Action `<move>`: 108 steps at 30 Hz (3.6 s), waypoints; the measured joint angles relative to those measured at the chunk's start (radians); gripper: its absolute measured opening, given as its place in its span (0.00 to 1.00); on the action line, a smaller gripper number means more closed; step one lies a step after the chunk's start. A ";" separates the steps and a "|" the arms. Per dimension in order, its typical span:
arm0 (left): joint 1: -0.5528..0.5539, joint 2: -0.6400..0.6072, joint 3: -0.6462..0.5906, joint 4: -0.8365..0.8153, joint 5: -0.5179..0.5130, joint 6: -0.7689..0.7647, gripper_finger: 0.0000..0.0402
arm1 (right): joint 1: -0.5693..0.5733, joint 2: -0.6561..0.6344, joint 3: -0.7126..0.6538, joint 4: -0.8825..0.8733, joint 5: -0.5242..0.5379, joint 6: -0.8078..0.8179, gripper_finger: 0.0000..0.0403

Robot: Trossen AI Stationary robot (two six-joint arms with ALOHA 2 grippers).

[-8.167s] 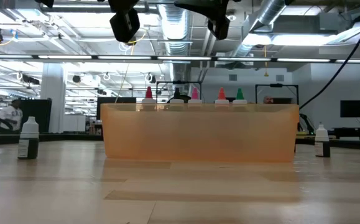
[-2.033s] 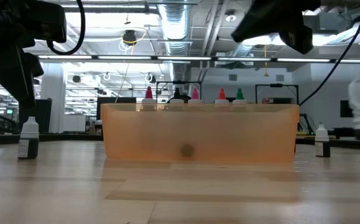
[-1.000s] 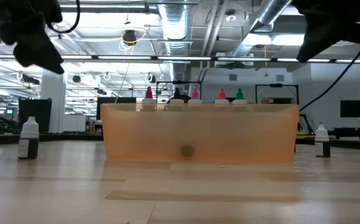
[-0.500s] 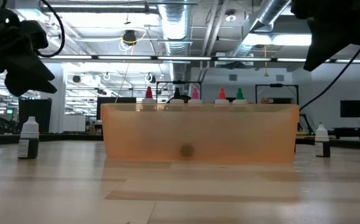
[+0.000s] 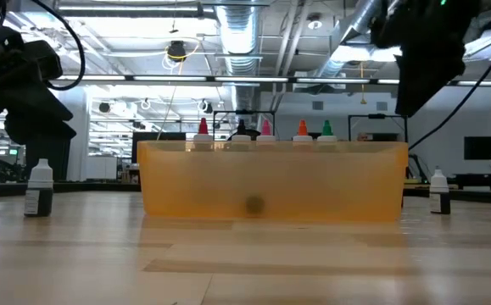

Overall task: Pick & Place food coloring
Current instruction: Put the small brown food coloring into the orange bin

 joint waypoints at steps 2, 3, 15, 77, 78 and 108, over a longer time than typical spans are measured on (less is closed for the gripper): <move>0.000 0.000 0.000 -0.003 0.000 -0.002 0.48 | -0.019 0.011 -0.003 -0.021 -0.011 -0.005 0.35; 0.000 0.000 0.001 -0.005 0.000 -0.003 0.48 | -0.029 0.019 -0.002 -0.018 -0.010 -0.005 0.37; 0.000 0.002 0.000 -0.010 0.000 -0.004 0.48 | -0.144 0.156 -0.014 0.022 -0.139 -0.081 0.46; 0.000 0.002 -0.003 0.005 0.094 -0.092 0.48 | -0.263 0.277 -0.086 0.219 -0.186 -0.066 0.54; 0.000 0.002 -0.003 0.005 0.094 -0.093 0.48 | -0.264 0.277 -0.086 0.222 -0.186 -0.071 0.54; 0.000 0.002 -0.002 0.005 0.093 -0.082 0.48 | -0.281 0.277 -0.086 0.211 -0.196 -0.082 0.52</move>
